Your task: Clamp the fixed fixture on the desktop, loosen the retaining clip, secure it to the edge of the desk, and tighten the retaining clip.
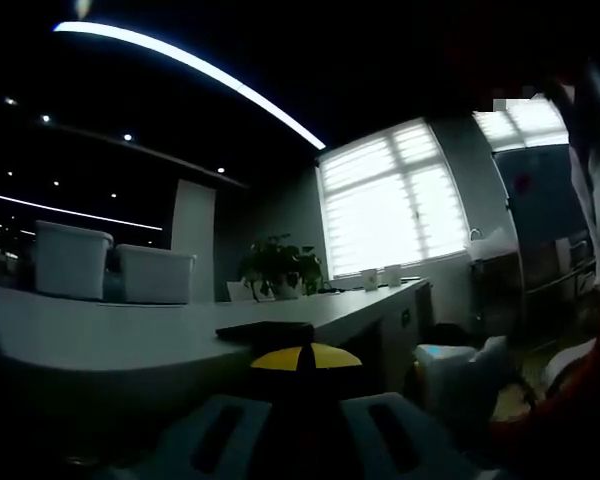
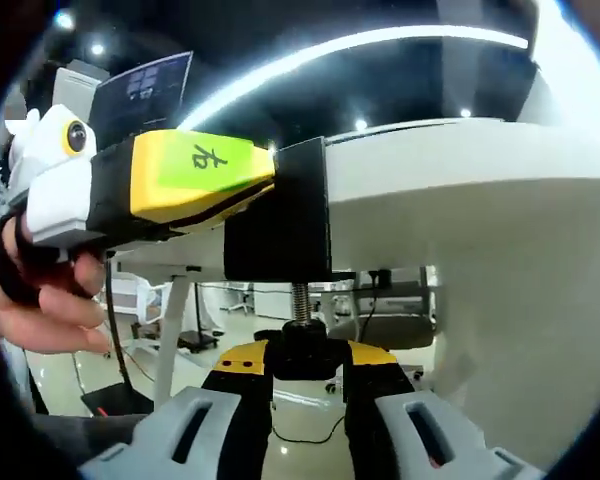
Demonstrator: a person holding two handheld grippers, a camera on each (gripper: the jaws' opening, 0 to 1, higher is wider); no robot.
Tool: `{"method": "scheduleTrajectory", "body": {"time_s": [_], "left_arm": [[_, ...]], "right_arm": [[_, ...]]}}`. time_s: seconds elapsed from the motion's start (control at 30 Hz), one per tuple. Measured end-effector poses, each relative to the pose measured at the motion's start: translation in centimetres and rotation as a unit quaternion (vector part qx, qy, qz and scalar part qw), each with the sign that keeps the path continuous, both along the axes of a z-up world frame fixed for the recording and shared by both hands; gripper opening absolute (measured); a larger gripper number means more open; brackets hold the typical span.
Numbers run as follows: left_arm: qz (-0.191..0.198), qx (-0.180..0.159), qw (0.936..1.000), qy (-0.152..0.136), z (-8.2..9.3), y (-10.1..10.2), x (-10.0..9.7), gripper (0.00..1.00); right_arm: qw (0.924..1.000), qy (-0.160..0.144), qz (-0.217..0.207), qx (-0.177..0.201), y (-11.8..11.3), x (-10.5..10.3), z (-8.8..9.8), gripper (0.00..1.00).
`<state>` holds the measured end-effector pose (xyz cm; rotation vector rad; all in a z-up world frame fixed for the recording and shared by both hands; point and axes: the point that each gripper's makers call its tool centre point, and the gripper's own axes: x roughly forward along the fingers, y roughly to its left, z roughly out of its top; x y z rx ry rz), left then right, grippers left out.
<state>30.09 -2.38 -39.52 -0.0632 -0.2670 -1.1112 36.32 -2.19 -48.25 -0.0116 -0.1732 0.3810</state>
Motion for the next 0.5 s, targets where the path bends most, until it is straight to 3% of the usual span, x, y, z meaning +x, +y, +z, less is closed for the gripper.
{"method": "scheduleTrajectory", "body": {"time_s": [0.23, 0.5], "left_arm": [[0.000, 0.000, 1.0000, 0.001, -0.02, 0.00, 0.02, 0.01], [-0.002, -0.001, 1.0000, 0.004, -0.03, 0.05, 0.05, 0.01]], "right_arm": [[0.9962, 0.006, 0.086, 0.010, 0.52, 0.26, 0.01, 0.26], [0.9945, 0.005, 0.104, 0.003, 0.75, -0.02, 0.08, 0.27]]}}
